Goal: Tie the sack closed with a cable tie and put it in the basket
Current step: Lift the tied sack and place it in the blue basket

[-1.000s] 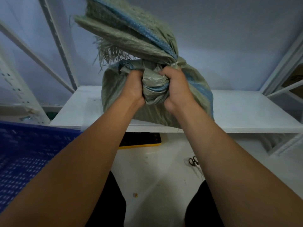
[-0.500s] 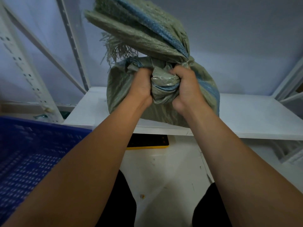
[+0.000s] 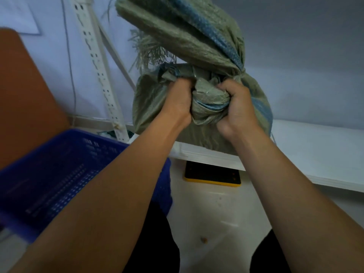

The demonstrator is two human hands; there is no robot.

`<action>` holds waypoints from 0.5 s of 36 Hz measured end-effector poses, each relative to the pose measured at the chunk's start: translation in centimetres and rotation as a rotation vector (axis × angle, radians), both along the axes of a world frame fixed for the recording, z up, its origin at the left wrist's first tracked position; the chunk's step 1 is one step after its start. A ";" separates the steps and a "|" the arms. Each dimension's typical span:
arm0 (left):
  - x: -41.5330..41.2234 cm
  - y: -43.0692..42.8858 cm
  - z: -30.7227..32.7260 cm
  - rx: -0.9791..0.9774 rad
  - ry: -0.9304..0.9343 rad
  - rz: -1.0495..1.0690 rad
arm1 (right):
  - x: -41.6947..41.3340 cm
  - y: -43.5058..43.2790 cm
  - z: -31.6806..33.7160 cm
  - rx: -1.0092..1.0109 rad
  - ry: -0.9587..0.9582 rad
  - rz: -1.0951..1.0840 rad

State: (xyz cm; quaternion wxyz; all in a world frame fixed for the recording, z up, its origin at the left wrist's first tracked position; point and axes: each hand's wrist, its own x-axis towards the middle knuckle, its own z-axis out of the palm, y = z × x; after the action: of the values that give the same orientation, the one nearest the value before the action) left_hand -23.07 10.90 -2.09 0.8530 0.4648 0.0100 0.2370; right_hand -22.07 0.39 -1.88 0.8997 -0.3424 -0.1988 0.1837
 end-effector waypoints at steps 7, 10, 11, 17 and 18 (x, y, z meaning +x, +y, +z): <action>-3.3 4.6 0.4 0.111 0.078 0.139 | -2.2 3.7 -0.1 -0.026 -0.022 0.091; -5.1 6.4 0.7 0.126 0.121 0.187 | -3.2 5.4 -0.2 -0.050 -0.021 0.127; -5.8 7.0 0.8 0.135 0.140 0.208 | -3.5 6.0 -0.2 -0.060 -0.021 0.139; -9.4 10.8 1.0 0.196 0.189 0.333 | -5.4 9.6 -1.0 -0.092 -0.039 0.237; -10.0 11.3 0.9 0.198 0.192 0.353 | -5.7 10.2 -1.3 -0.100 -0.044 0.253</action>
State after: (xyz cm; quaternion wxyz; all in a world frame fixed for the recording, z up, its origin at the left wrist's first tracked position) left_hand -33.04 22.18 -1.22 0.7438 0.5576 0.1491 0.3370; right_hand -27.82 10.59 -3.16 0.8466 -0.3629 -0.2508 0.2976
